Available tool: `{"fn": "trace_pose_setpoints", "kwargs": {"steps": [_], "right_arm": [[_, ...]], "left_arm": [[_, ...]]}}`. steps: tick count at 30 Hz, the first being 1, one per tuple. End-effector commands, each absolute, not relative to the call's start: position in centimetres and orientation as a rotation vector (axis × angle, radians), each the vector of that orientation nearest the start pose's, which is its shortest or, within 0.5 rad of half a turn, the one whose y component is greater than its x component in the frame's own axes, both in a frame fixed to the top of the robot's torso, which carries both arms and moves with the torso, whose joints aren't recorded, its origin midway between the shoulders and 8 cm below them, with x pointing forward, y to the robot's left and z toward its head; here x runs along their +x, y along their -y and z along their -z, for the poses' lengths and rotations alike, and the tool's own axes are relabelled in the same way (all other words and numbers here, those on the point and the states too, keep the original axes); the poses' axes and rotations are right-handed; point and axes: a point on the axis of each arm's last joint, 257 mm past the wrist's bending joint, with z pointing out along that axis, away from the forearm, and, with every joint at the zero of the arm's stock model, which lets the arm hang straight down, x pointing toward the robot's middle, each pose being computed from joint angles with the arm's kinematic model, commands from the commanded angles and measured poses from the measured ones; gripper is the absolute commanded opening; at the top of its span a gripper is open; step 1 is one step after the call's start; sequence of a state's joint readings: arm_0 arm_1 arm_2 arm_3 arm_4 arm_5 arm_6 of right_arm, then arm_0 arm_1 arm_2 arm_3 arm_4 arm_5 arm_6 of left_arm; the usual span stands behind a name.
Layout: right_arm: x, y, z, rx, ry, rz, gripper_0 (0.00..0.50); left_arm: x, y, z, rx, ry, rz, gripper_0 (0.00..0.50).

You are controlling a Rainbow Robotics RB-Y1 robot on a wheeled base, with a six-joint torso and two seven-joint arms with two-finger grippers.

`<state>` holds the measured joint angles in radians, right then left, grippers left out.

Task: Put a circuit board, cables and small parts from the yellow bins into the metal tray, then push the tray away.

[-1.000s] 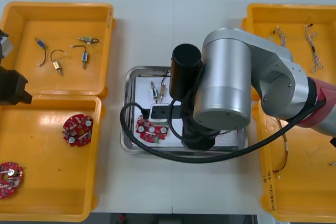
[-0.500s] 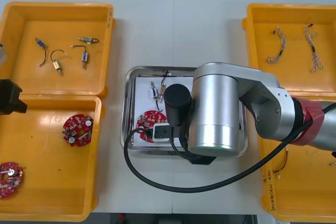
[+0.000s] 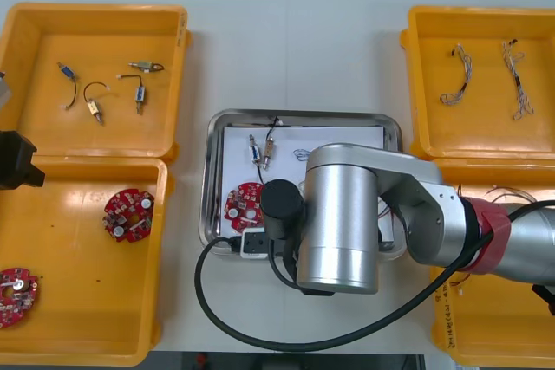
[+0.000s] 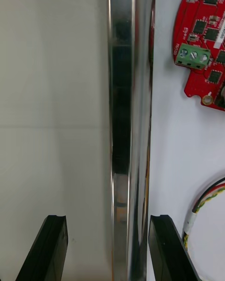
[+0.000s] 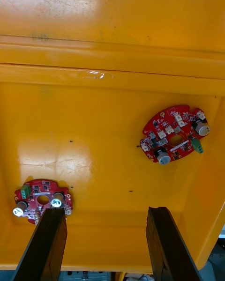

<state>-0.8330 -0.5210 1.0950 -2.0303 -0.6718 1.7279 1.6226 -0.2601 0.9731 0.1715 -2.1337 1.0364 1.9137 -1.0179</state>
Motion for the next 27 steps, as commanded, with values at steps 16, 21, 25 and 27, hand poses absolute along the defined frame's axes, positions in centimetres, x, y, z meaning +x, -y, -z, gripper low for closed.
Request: {"fn": "trace_pose_setpoints", "kwargs": {"steps": [16, 21, 25, 27], "right_arm": [[31.9, 2.5, 31.3, -2.01, -2.024, 0.317, 0.5], [32.5, 2.4, 32.2, -1.995, -2.06, 0.32, 0.5], [32.7, 2.0, 32.1, -1.987, -2.048, 0.319, 0.5], [32.7, 1.8, 32.1, -1.984, -2.048, 0.316, 0.5]], "left_arm": [[36.5, -37.5, 13.7, -0.097, -2.76, -0.066, 0.5], [36.5, -37.5, 13.7, -0.097, -2.76, -0.066, 0.5], [36.5, -37.5, 13.7, -0.097, -2.76, -0.066, 0.5], [36.5, -37.5, 13.7, -0.097, -2.76, -0.066, 0.5]]}}
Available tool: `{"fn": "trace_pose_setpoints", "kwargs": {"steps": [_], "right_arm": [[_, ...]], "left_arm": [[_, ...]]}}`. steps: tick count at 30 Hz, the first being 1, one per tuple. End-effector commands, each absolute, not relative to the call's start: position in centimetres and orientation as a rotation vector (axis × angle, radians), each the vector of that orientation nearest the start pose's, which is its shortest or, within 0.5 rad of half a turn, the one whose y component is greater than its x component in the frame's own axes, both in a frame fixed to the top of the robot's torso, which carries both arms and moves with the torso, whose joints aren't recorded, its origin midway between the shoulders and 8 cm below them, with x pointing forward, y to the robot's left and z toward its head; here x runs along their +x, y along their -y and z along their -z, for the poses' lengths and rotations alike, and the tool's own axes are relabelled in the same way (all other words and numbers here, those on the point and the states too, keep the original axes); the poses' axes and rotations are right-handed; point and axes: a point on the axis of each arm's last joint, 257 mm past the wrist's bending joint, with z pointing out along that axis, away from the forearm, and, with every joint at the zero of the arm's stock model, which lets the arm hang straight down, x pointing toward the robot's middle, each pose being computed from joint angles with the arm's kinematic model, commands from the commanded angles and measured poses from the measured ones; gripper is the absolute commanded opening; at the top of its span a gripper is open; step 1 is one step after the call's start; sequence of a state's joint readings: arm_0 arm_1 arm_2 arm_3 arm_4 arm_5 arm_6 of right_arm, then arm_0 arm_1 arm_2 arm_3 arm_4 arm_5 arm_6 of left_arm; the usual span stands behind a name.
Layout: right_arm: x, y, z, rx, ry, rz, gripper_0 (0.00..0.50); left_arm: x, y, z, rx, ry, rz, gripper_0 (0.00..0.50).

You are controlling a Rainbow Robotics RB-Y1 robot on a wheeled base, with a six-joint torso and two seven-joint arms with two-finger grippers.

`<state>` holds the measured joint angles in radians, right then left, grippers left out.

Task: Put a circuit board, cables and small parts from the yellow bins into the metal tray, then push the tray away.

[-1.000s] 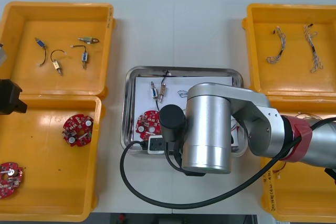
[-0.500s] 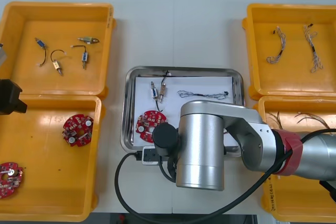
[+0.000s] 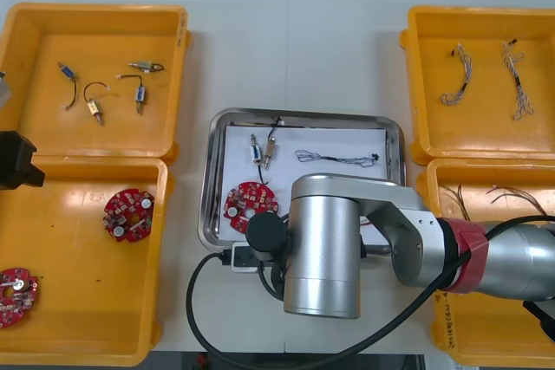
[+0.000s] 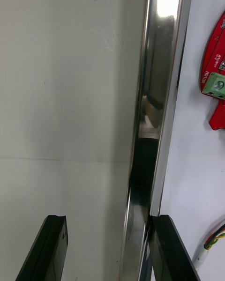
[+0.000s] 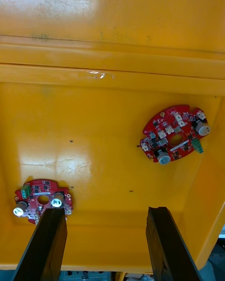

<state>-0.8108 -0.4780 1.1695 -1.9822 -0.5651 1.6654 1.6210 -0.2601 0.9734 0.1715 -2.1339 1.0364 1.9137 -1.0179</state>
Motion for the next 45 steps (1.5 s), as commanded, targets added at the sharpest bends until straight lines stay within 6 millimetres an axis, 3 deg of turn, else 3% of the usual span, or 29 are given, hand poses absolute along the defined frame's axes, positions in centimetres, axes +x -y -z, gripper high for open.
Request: {"fn": "trace_pose_setpoints", "kwargs": {"steps": [1, 22, 25, 27, 28, 29, 31, 33, 34, 45], "right_arm": [[32.8, 1.8, 32.3, -1.982, -2.053, 0.316, 0.5], [33.7, 1.7, 32.1, -1.962, -2.037, 0.347, 0.5], [33.7, 1.6, 32.0, -1.957, -2.034, 0.344, 0.342], [33.8, 1.6, 31.9, -1.957, -2.032, 0.347, 0.169], [33.8, 1.6, 31.9, -1.957, -2.032, 0.347, 0.169], [33.9, 1.7, 31.9, -1.958, -2.031, 0.35, 0.115], [34.1, 1.6, 31.8, -1.959, -2.021, 0.359, 0.054], [34.3, 1.4, 31.5, -1.958, -2.012, 0.361, 0.04], [34.3, 1.5, 31.5, -1.962, -2.011, 0.362, 0.0], [36.0, 1.3, 30.0, -1.977, -1.946, 0.392, 0.0]], "left_arm": [[36.5, -37.5, 13.7, -0.097, -2.76, -0.066, 0.5], [36.5, -37.5, 13.7, -0.097, -2.76, -0.066, 0.5], [36.5, -37.5, 13.7, -0.097, -2.76, -0.066, 0.5], [36.5, -37.5, 13.7, -0.097, -2.76, -0.066, 0.5], [36.5, -37.5, 13.7, -0.097, -2.76, -0.066, 0.5], [36.5, -37.5, 13.7, -0.097, -2.76, -0.066, 0.5], [36.5, -37.5, 13.7, -0.097, -2.76, -0.066, 0.5], [36.5, -37.5, 13.7, -0.097, -2.76, -0.066, 0.5], [36.5, -37.5, 13.7, -0.097, -2.76, -0.066, 0.5], [36.5, -37.5, 13.7, -0.097, -2.76, -0.066, 0.5]]}}
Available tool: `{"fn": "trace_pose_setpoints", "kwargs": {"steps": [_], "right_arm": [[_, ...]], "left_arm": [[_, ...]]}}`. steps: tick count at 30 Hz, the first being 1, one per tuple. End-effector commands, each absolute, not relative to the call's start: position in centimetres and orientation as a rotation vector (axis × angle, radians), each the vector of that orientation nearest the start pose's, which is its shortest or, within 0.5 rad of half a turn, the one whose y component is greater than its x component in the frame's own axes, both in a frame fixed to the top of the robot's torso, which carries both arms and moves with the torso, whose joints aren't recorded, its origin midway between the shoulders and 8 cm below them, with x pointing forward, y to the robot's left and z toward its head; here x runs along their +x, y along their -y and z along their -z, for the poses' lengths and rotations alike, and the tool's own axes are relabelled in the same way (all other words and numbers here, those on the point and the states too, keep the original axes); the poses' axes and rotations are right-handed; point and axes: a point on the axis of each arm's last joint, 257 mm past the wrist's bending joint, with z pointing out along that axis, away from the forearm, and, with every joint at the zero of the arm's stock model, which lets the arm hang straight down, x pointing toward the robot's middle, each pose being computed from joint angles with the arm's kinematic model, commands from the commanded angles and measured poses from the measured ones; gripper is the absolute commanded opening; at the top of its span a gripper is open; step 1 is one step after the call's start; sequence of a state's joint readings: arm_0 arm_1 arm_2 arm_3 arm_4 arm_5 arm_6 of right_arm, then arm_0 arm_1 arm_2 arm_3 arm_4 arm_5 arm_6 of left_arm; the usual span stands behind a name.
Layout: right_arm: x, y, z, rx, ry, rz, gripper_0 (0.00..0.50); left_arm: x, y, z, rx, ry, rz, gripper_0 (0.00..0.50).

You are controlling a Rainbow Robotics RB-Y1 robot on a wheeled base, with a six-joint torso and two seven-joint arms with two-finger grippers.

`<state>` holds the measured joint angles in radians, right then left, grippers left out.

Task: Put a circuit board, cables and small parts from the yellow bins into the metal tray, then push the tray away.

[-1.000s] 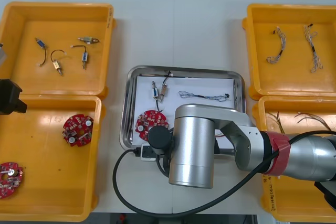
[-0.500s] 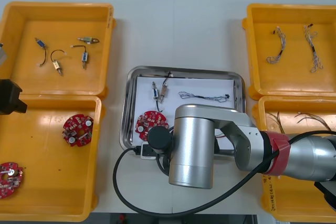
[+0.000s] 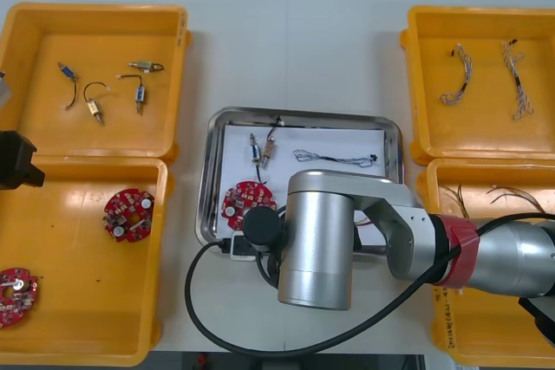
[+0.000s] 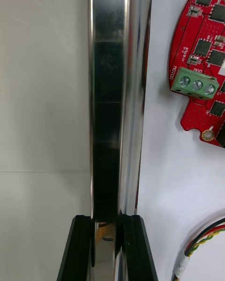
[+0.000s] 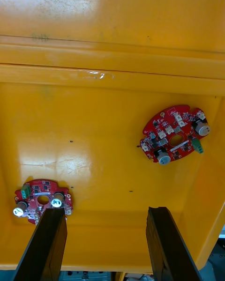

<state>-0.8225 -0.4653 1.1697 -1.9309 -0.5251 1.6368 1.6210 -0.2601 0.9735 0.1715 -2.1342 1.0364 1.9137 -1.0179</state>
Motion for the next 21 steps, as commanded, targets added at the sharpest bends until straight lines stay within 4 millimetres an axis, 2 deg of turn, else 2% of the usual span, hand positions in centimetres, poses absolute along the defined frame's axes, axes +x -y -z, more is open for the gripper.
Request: {"fn": "trace_pose_setpoints", "kwargs": {"steps": [1, 8, 21], "right_arm": [[36.3, 1.2, 29.7, -1.982, -1.929, 0.397, 0.0], [37.5, 0.7, 28.5, -2.002, -1.862, 0.418, 0.0], [39.8, 2.6, 28.0, -1.987, -1.885, 0.426, 0.0]], "left_arm": [[36.5, -37.5, 13.7, -0.097, -2.76, -0.066, 0.5], [36.5, -37.5, 13.7, -0.097, -2.76, -0.066, 0.5], [36.5, -37.5, 13.7, -0.097, -2.76, -0.066, 0.5]]}}
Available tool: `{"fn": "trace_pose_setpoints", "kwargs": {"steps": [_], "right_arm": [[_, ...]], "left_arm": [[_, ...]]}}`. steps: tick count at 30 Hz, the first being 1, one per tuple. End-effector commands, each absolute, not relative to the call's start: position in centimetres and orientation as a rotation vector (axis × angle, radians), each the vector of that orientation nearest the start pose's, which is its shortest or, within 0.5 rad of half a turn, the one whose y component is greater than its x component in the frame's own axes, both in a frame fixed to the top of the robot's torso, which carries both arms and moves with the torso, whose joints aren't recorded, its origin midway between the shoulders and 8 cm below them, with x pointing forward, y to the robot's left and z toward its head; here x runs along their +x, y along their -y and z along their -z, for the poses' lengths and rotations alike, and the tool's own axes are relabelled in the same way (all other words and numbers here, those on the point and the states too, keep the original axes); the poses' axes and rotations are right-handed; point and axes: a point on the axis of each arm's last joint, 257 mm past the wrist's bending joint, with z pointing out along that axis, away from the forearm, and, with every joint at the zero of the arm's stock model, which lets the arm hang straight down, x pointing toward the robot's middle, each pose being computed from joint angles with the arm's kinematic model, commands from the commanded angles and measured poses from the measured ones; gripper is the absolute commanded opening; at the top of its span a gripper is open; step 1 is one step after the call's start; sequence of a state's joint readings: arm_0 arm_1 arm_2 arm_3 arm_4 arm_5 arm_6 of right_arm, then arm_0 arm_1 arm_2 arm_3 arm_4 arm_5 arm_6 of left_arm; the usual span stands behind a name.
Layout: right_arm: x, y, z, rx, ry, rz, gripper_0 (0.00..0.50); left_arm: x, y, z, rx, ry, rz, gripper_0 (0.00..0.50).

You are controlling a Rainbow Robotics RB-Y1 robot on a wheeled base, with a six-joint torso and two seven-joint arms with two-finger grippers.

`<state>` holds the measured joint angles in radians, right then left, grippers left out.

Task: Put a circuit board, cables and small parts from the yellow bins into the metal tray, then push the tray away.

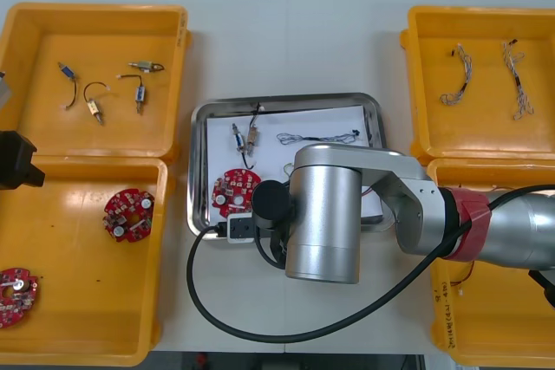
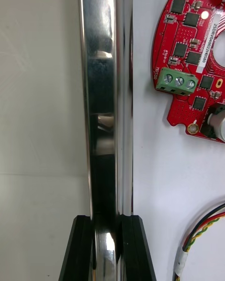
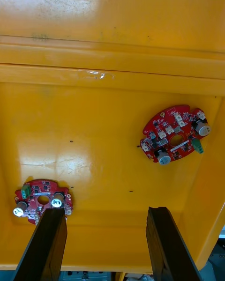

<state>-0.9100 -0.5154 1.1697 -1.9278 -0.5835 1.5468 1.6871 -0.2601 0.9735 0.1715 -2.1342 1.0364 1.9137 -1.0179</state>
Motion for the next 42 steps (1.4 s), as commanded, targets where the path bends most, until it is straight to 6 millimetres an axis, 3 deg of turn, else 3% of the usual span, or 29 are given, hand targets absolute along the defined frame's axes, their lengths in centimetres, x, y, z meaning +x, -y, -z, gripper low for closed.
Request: {"fn": "trace_pose_setpoints", "kwargs": {"steps": [1, 11, 27, 42], "right_arm": [[40.0, 2.6, 27.9, -1.982, -1.887, 0.428, 0.0], [42.3, 2.6, 26.1, -1.938, -1.885, 0.473, 0.0], [46.8, 0.9, 23.0, -1.88, -1.794, 0.504, 0.0], [51.3, 1.7, 19.1, -1.81, -1.779, 0.626, 0.0]], "left_arm": [[36.5, -37.5, 13.7, -0.097, -2.76, -0.066, 0.5], [36.5, -37.5, 13.7, -0.097, -2.76, -0.066, 0.5], [36.5, -37.5, 13.7, -0.097, -2.76, -0.066, 0.5], [36.5, -37.5, 13.7, -0.097, -2.76, -0.066, 0.5]]}}
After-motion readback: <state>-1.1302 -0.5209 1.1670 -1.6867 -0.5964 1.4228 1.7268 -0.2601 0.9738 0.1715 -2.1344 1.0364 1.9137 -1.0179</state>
